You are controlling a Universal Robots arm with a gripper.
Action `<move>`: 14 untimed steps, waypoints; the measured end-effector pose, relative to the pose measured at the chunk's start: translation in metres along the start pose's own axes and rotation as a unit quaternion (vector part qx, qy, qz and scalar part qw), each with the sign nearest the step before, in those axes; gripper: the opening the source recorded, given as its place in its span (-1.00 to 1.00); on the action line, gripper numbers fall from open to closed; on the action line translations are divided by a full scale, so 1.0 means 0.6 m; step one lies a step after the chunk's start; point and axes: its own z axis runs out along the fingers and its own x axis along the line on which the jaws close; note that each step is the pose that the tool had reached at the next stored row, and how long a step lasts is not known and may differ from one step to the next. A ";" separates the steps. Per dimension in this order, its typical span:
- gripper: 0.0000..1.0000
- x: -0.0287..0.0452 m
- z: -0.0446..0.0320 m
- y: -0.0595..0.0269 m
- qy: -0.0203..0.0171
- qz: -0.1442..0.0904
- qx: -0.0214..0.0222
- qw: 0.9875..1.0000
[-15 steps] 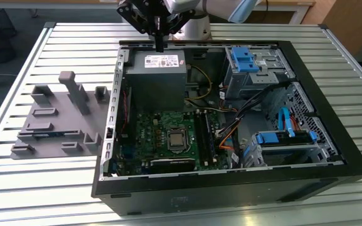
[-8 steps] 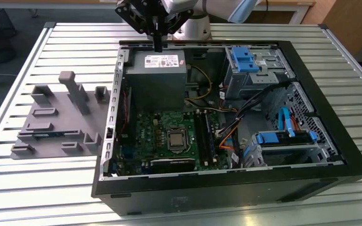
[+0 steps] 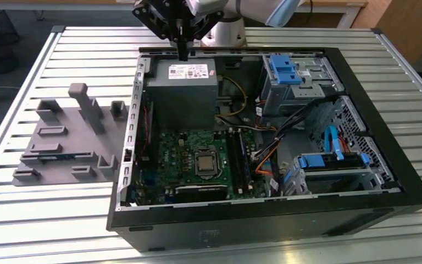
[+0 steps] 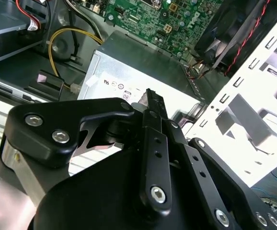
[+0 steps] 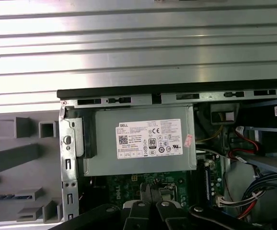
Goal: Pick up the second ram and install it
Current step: 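Reach for the second ram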
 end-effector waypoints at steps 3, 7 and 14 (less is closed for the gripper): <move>-0.79 0.001 0.000 0.000 0.000 0.000 0.000 1.000; -0.79 0.003 0.000 0.000 0.000 0.000 0.000 1.000; -0.79 0.006 0.000 0.000 0.000 0.000 0.000 1.000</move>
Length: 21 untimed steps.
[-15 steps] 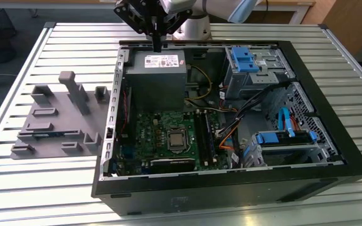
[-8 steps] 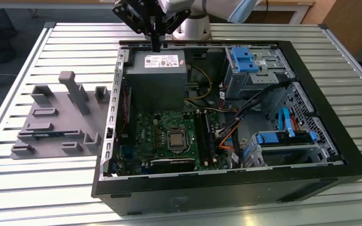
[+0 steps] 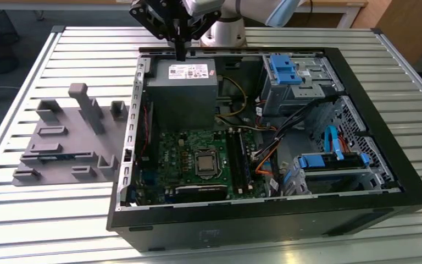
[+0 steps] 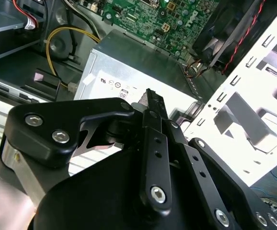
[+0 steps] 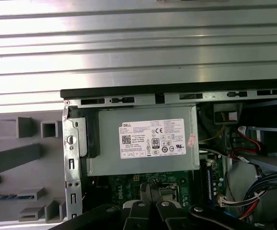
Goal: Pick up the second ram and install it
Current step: 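Reach for the second ram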
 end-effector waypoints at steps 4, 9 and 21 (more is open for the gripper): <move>-0.79 0.002 0.000 0.000 0.000 0.000 0.000 1.000; -0.79 0.004 0.000 0.000 0.000 0.000 0.000 1.000; -0.79 0.009 0.000 -0.001 0.000 0.000 0.000 1.000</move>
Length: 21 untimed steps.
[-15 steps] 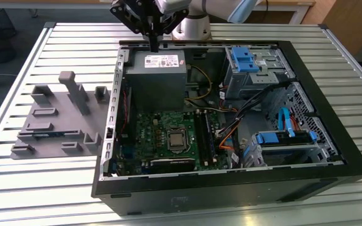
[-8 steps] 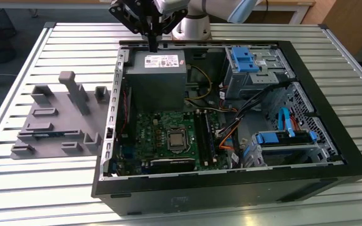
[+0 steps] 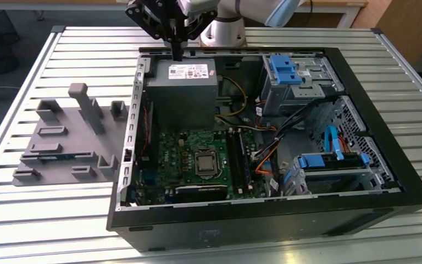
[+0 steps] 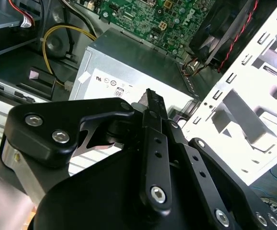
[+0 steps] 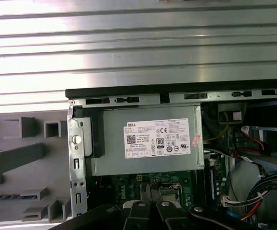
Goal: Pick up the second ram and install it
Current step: 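Reach for the second ram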
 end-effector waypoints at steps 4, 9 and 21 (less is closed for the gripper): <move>-0.79 0.002 0.000 0.000 0.000 0.000 0.000 1.000; -0.79 0.004 0.000 0.000 0.000 0.000 0.000 1.000; -0.79 0.011 0.000 -0.001 0.000 0.000 0.000 1.000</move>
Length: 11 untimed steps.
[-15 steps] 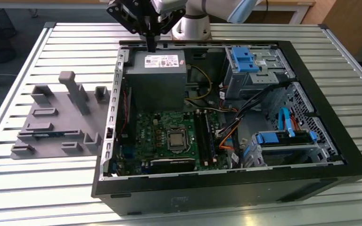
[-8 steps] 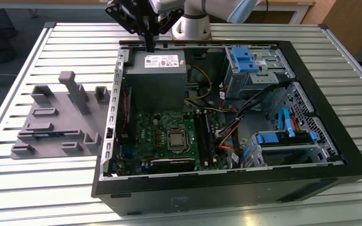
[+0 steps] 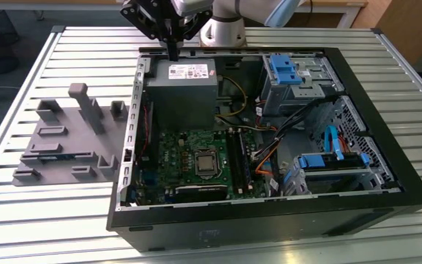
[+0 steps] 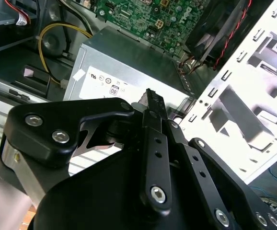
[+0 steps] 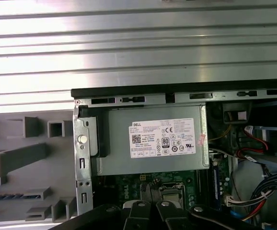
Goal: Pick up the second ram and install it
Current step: 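Reach for the second ram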
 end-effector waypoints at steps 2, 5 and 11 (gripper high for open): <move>-0.79 0.001 0.000 0.000 0.000 0.000 0.000 1.000; -0.79 0.003 0.000 0.000 0.000 0.000 0.000 1.000; -0.79 0.006 0.000 0.000 0.000 0.000 0.000 1.000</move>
